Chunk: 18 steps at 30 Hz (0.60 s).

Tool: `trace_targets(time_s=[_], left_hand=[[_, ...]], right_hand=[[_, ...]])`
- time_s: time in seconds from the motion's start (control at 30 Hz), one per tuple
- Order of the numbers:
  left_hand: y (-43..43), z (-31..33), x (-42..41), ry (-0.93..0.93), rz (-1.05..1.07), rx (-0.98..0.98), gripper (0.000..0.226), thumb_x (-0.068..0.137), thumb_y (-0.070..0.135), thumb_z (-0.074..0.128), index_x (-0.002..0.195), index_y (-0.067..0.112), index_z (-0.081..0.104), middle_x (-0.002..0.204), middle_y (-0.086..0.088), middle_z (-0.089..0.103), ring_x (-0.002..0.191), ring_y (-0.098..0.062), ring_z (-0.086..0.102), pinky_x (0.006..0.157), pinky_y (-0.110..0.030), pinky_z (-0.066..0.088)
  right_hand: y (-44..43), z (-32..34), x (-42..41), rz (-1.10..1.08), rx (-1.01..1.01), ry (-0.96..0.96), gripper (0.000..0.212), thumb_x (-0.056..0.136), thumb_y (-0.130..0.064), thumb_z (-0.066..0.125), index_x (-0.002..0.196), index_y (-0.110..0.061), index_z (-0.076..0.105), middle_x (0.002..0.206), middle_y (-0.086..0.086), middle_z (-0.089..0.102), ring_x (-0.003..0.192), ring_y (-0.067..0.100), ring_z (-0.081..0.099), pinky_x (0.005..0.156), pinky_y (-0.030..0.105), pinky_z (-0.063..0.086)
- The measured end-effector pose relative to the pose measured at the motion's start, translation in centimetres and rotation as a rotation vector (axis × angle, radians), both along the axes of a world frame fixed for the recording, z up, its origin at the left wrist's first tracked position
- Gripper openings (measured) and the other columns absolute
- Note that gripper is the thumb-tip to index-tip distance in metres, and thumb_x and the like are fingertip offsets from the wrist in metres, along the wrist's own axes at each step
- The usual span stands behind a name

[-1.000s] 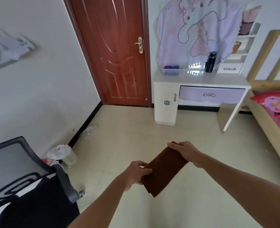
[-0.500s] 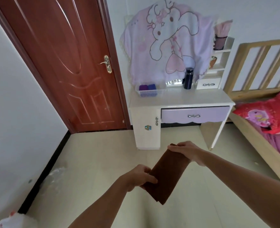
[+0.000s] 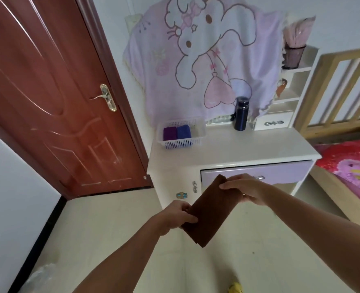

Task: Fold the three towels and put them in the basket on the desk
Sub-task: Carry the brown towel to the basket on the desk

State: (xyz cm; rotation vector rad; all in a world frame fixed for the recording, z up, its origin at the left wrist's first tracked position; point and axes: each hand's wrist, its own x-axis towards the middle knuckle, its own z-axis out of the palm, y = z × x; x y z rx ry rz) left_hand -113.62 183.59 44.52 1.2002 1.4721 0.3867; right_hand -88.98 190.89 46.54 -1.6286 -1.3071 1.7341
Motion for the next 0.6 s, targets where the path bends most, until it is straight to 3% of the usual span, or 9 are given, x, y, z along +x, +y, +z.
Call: trace_targets(time_s=[0.1,0.27,0.37,0.43,0.6], left_hand=[[6.3,-0.4,0.7,-0.001,0.034,-0.004,0.029,0.082,0.003,0.067,0.110,-0.003,0.061,0.107,-0.021,0.068,0.094,-0.029,0.067,0.079,-0.034,0.058],[14.2,0.3,0.9,-0.018,0.117,-0.007,0.024,0.084,0.003,0.067,0.106,-0.004,0.062,0.098,-0.018,0.068,0.081,-0.023,0.066,0.062,-0.025,0.054],[19.1,0.1,-0.2,-0.022,0.181,0.010,0.021,0.081,0.006,0.070,0.101,0.002,0.064,0.091,-0.011,0.068,0.078,-0.019,0.065,0.066,-0.022,0.054],[22.4,-0.1,-1.1,0.004,0.204,0.021,0.023,0.081,0.008,0.071,0.103,0.006,0.064,0.090,-0.006,0.068,0.079,-0.015,0.065,0.063,-0.016,0.051],[32.6,-1.2,-3.0,0.011,0.131,-0.007,0.025,0.087,0.010,0.063,0.111,0.009,0.061,0.103,-0.009,0.067,0.091,-0.016,0.065,0.066,-0.014,0.050]], right_hand=[[7.0,-0.1,-0.3,0.001,-0.022,0.026,0.023,0.078,-0.027,0.079,0.100,-0.020,0.075,0.092,0.003,0.071,0.086,0.018,0.063,0.081,0.032,0.052],[17.5,0.1,-1.2,0.068,-0.085,0.011,0.027,0.081,-0.034,0.077,0.102,-0.018,0.073,0.087,0.003,0.068,0.080,0.017,0.060,0.070,0.028,0.050],[23.8,0.0,-2.8,0.094,-0.121,0.017,0.028,0.080,-0.026,0.077,0.103,-0.011,0.072,0.091,0.008,0.069,0.085,0.021,0.063,0.078,0.035,0.055],[27.4,-0.3,-3.5,0.104,-0.105,0.021,0.025,0.081,-0.017,0.075,0.103,-0.006,0.071,0.091,0.010,0.068,0.085,0.022,0.063,0.075,0.035,0.055],[37.3,-1.6,-5.7,0.054,-0.028,-0.018,0.027,0.084,-0.009,0.070,0.111,-0.005,0.069,0.105,0.016,0.070,0.098,0.028,0.067,0.085,0.038,0.058]])
